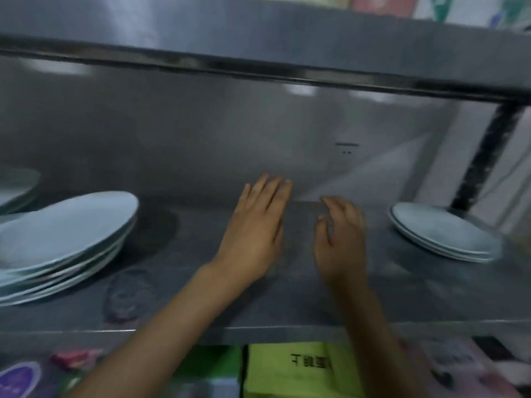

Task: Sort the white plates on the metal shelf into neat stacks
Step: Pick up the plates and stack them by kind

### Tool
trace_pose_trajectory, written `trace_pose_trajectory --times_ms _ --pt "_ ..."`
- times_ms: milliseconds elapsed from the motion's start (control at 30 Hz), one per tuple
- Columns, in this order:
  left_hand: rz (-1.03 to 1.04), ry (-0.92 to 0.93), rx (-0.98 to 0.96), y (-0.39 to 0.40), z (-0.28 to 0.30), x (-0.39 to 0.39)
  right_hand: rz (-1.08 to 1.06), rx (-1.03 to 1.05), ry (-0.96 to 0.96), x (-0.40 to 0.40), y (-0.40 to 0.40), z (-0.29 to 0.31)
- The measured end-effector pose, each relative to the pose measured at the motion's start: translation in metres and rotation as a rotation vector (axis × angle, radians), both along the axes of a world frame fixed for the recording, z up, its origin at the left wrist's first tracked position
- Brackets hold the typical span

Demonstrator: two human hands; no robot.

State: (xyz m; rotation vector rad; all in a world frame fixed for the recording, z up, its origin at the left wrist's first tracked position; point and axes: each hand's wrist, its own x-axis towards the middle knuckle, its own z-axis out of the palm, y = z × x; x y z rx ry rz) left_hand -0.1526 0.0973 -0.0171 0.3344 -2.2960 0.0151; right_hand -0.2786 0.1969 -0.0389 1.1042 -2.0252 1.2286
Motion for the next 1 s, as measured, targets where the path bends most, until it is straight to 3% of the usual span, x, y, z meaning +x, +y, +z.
trace_pose_trajectory --times_ms 133,333,500,600,667,900,1000 --pt "-0.103 -0.033 0.068 0.032 -0.013 -0.056 -0.239 0.002 0.010 -0.055 0.051 -0.009" --pt "-0.185 -0.169 0.052 0.070 -0.033 -0.141 -0.551 0.110 -0.195 -0.120 0.105 -0.027" --pt "-0.176 -0.250 0.012 0.072 -0.054 -0.173 -0.561 0.457 -0.330 -0.156 0.120 -0.032" --pt "-0.162 -0.288 0.002 0.057 -0.063 -0.173 -0.551 0.554 -0.454 -0.165 0.116 -0.030" --pt "-0.150 -0.276 0.014 0.049 -0.067 -0.170 -0.575 0.575 -0.421 -0.165 0.113 -0.031" --pt "-0.198 -0.185 0.067 0.058 -0.061 -0.157 -0.585 0.287 -0.220 -0.157 0.122 -0.023" --pt "-0.234 -0.152 0.097 0.069 -0.056 -0.145 -0.421 0.099 -0.317 -0.144 0.131 -0.013"
